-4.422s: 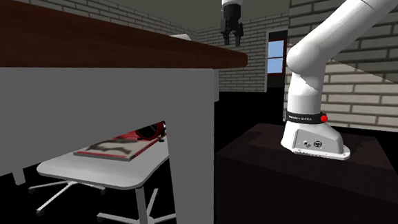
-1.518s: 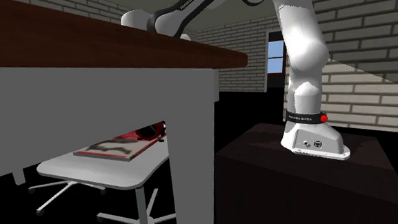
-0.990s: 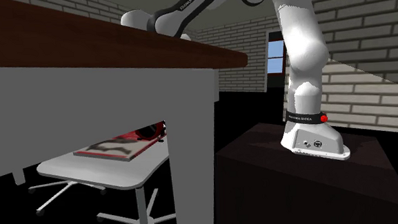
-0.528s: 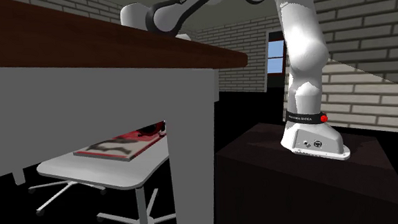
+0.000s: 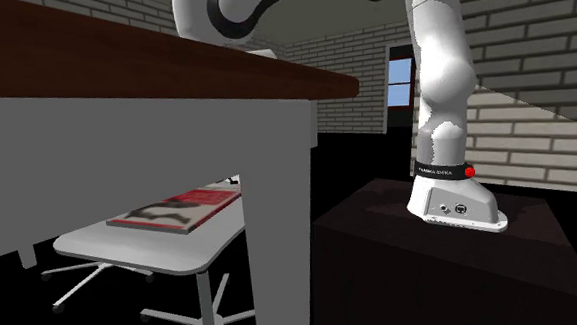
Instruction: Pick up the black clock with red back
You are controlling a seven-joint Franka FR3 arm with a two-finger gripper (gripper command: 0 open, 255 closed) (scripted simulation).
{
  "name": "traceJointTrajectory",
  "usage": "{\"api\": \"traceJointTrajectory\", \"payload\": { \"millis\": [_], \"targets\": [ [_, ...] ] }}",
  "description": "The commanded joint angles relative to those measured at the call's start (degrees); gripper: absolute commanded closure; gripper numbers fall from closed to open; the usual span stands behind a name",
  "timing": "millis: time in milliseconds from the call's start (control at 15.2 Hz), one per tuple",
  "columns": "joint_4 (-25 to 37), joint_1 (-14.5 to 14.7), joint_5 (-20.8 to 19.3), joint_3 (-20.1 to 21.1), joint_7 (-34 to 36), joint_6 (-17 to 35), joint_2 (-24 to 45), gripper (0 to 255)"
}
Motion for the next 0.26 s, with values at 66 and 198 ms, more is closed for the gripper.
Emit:
{"api": "traceJointTrajectory", "payload": {
  "millis": [66, 198],
  "targets": [
    [1.2, -0.1, 0.7, 0.2, -0.6, -2.0, -1.0, 255],
    [1.3, -0.1, 0.8, 0.2, -0.6, -2.1, -1.1, 255]
  ]
}}
